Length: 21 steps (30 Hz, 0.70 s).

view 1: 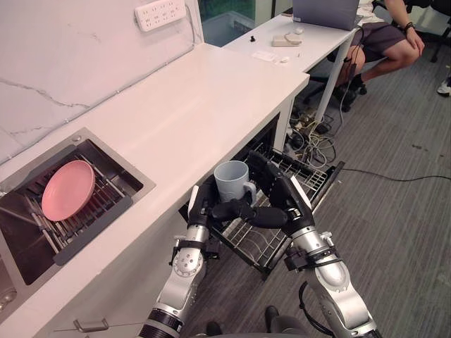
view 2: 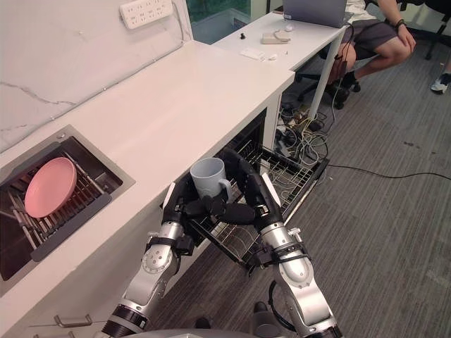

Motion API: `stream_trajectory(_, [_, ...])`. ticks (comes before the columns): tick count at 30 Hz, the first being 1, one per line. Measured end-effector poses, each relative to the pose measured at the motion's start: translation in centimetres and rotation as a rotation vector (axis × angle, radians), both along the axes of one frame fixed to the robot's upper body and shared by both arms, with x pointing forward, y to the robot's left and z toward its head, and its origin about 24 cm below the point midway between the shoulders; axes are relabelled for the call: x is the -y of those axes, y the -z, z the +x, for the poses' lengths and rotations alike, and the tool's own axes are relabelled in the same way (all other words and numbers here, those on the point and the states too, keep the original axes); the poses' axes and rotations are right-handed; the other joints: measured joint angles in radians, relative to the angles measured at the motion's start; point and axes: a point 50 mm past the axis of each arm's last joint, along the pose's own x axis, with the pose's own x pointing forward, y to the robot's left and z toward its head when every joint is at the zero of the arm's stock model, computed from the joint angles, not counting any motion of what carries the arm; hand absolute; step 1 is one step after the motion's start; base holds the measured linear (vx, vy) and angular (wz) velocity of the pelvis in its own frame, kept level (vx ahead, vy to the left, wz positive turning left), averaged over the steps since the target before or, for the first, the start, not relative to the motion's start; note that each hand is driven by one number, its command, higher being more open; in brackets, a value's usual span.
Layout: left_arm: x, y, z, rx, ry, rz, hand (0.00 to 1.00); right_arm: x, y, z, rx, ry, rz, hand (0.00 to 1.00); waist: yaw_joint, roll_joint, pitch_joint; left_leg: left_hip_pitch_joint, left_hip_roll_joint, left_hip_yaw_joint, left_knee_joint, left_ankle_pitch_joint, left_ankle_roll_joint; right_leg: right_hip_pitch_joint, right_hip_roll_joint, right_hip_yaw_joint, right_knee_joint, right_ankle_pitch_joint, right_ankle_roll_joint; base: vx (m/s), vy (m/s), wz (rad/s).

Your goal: Walk over to the sink, pick up the cup, carry it to the dishwasher, place the cup inside the dishwasher, then close the dishwasher door

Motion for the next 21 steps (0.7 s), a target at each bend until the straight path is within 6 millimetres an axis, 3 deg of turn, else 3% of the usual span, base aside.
stream_trajectory(7, [1.0, 0.0, -0.3, 0.006, 0.061, 0.015, 0.3, 0.4, 0.7, 0.2, -0.024, 0.057, -0.007, 0.9, 0.0, 0.013, -0.046, -0.001, -0.002, 0.0, -0.013, 0.008, 0.011, 0.021, 0.004, -0.001, -0.063, 0.041, 0.002, 0.0, 0.0, 0.0])
stream_trajectory(17, [2.7, -0.7, -0.5, 0.034, 0.145, -0.004, 0.3, 1.4, 1.7, 0.7, -0.064, 0.184, -0.016, 0.9, 0.002, 0.011, -0.05, -0.005, -0.004, -0.01, -0.027, 0.019, 0.016, 0.036, 0.005, -0.014, -0.104, 0.067, 0.002, 0.0, -0.001, 0.02])
stream_trajectory(18, [3.0, -0.9, -0.5, 0.037, 0.152, -0.012, 0.3, 1.4, 1.6, 0.8, -0.06, 0.188, -0.014, 0.3, 0.002, 0.011, -0.05, -0.006, -0.005, -0.014, -0.028, 0.02, 0.016, 0.036, 0.004, -0.017, -0.104, 0.067, 0.002, 0.0, -0.003, 0.08])
stream_trajectory(21, [3.1, -1.2, -0.2, 0.048, 0.159, -0.02, 0.3, 1.4, 1.4, 1.1, -0.051, 0.193, -0.008, 0.3, 0.002, 0.01, -0.05, -0.007, -0.005, -0.023, -0.03, 0.025, 0.017, 0.037, 0.002, -0.024, -0.104, 0.067, 0.002, 0.0, -0.001, 0.09])
